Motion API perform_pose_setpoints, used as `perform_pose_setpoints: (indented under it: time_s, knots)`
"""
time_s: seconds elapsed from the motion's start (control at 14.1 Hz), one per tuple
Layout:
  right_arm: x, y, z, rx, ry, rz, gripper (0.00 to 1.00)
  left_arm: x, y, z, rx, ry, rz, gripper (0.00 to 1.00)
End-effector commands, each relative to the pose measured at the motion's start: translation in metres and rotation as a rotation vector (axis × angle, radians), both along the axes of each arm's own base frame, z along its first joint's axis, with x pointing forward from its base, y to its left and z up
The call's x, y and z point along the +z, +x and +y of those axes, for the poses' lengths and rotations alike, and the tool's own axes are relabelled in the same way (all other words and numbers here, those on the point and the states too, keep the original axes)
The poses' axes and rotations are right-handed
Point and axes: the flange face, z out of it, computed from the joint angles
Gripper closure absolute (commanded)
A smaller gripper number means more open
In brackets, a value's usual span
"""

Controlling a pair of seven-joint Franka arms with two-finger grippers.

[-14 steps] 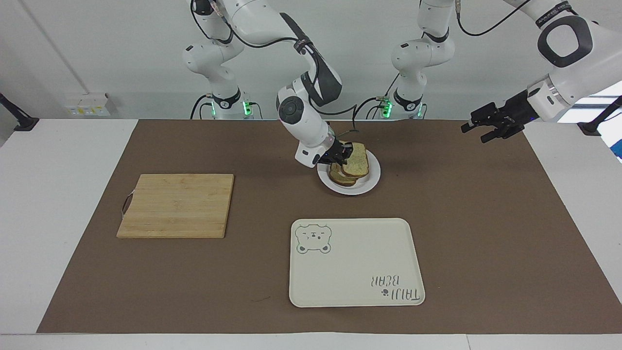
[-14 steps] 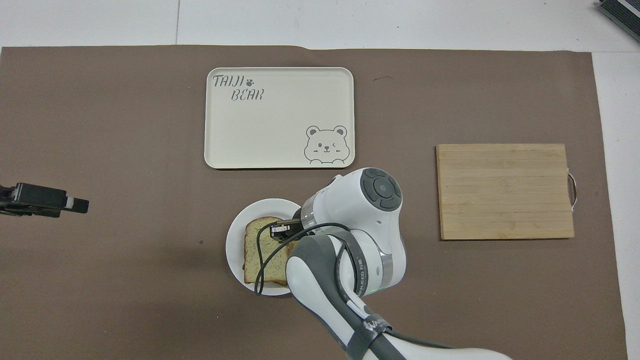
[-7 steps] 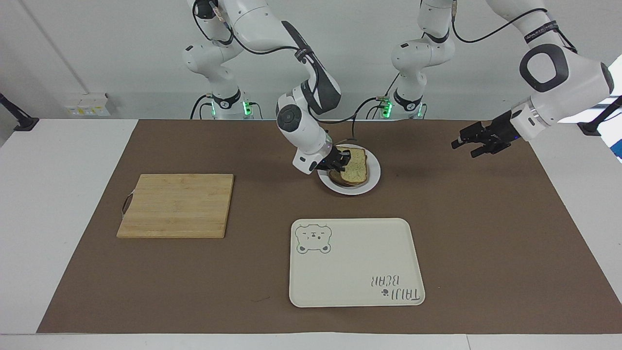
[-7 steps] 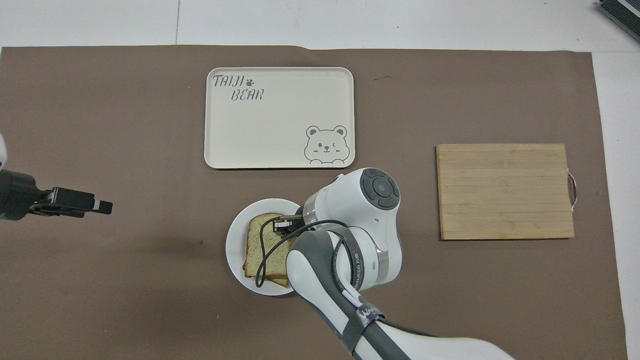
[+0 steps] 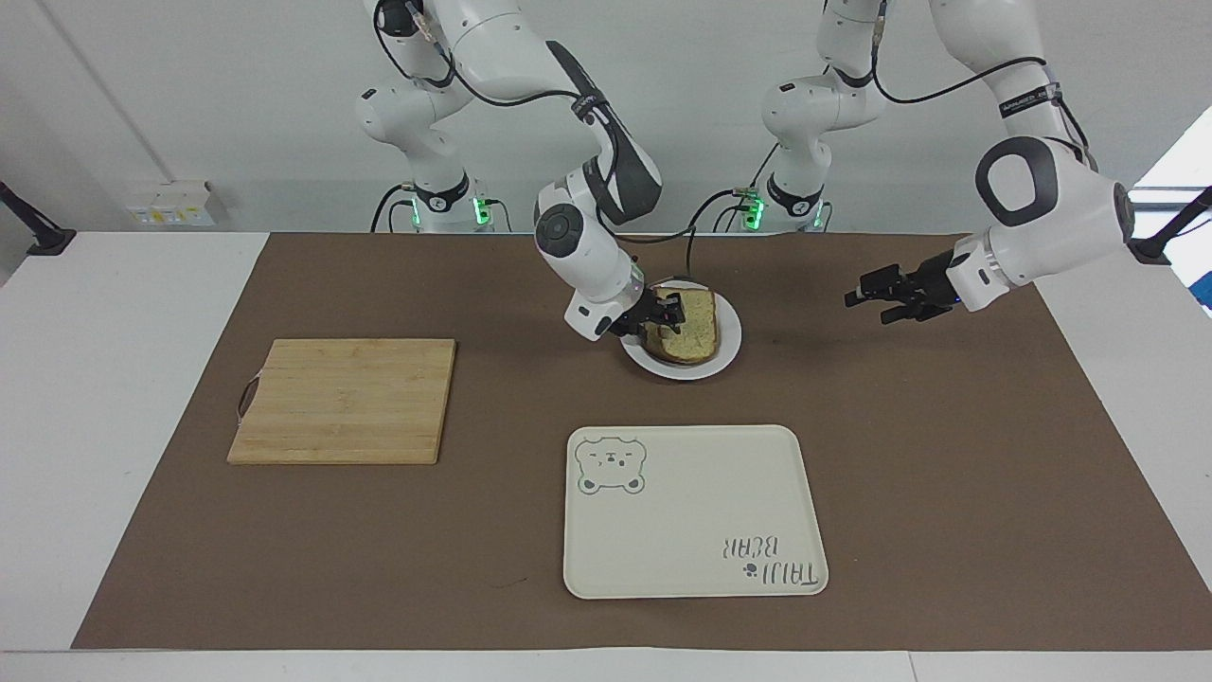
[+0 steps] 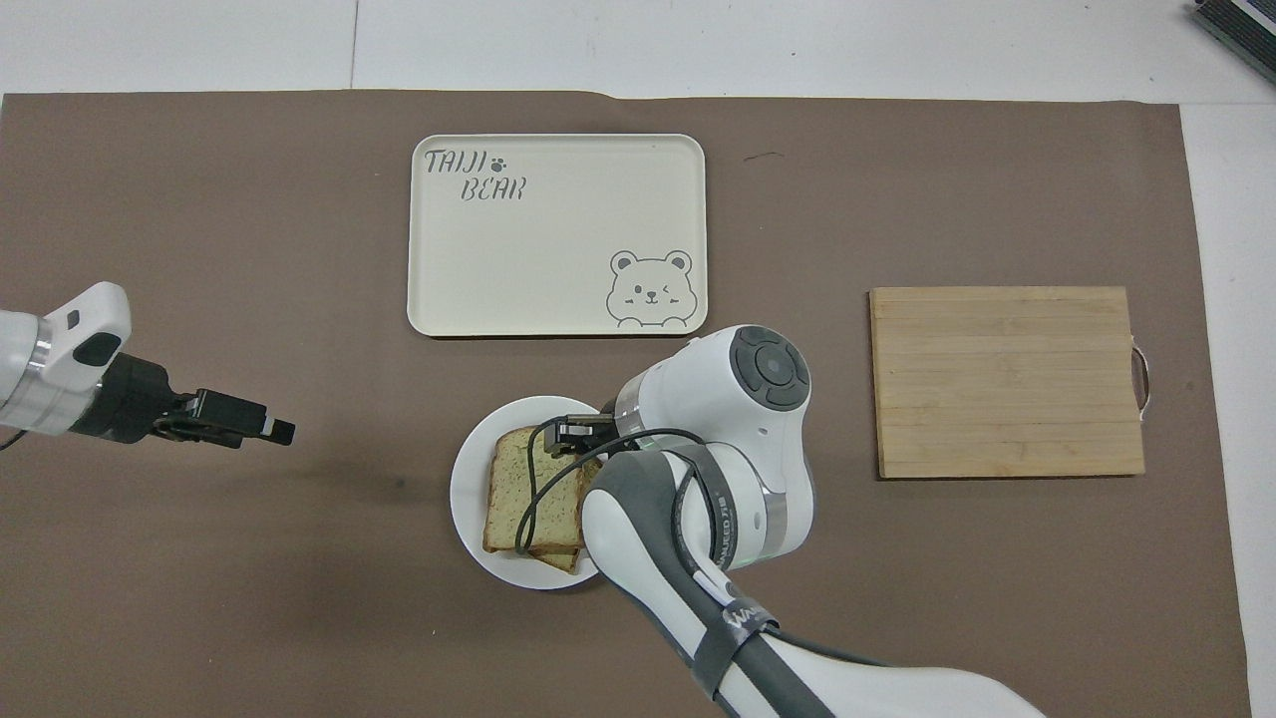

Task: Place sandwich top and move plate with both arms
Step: 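Lay the bread onto the egg and open the right gripper, then withdraw the right gripper while the left gripper grasps the plate rim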

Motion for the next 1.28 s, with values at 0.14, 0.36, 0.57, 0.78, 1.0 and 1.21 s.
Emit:
perform_pose_setpoints:
  time_s: [0.14,0.36,0.57,0.78,1.0,1.21]
  knots:
    - [0.059,0.041,-0.074,-0.032,-0.064,-0.138,0.0,-0.044,-0.013,-0.042,0.012,-0.081,-0.059,0.0]
    - [0.096,0.058,-0.121,-0.013,-0.16,-0.214,0.0,-0.056,-0.017,-0.057,0.002,-0.116,-0.082,0.0]
    - [0.133,0.071,-0.163,-0.004,-0.223,-0.182,0.0,-0.077,-0.021,-0.063,-0.027,-0.2,-0.092,0.0]
    - [0.161,0.069,-0.197,0.002,-0.275,-0.156,0.0,-0.092,-0.025,-0.069,-0.034,-0.308,-0.065,0.0]
    - [0.173,0.069,-0.249,-0.056,-0.301,-0.118,0.0,-0.109,-0.029,-0.07,-0.026,-0.352,-0.038,0.0]
    - [0.176,0.055,-0.268,0.004,-0.401,-0.067,0.0,-0.125,-0.033,-0.076,-0.016,-0.431,-0.011,0.0]
